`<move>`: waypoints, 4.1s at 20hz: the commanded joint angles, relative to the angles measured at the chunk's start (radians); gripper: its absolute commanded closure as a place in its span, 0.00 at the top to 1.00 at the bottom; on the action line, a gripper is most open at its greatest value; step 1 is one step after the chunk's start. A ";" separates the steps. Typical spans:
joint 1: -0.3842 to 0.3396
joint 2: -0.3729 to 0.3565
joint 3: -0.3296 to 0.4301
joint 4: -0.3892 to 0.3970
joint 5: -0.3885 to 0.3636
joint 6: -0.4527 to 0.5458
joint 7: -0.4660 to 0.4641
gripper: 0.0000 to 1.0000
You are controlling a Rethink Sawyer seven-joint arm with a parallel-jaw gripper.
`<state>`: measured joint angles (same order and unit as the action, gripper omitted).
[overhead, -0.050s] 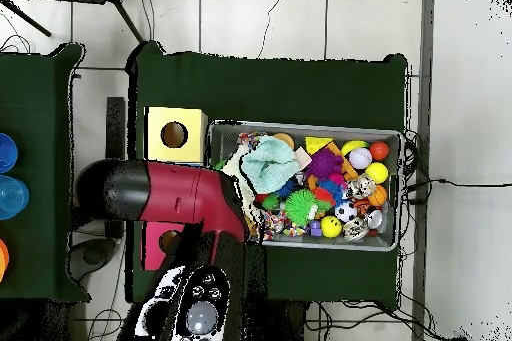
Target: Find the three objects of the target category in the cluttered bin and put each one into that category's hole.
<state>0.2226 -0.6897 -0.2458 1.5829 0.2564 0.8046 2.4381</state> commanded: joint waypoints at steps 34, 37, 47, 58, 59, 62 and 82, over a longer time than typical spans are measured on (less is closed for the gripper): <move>-0.044 0.045 0.026 0.024 0.034 -0.078 0.160 1.00; -0.044 0.041 0.027 0.023 0.038 -0.068 0.162 1.00; -0.028 0.049 0.028 -0.008 0.066 -0.040 0.203 1.00; 0.007 0.083 0.010 -0.084 0.100 0.007 0.267 1.00; 0.012 0.088 0.007 -0.096 0.104 0.014 0.275 1.00; 0.020 0.102 -0.001 -0.127 0.114 0.036 0.292 1.00; 0.047 0.169 -0.050 -0.224 0.156 0.082 0.304 1.00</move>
<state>0.2778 -0.5754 -0.3072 1.3879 0.3799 0.8044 2.4429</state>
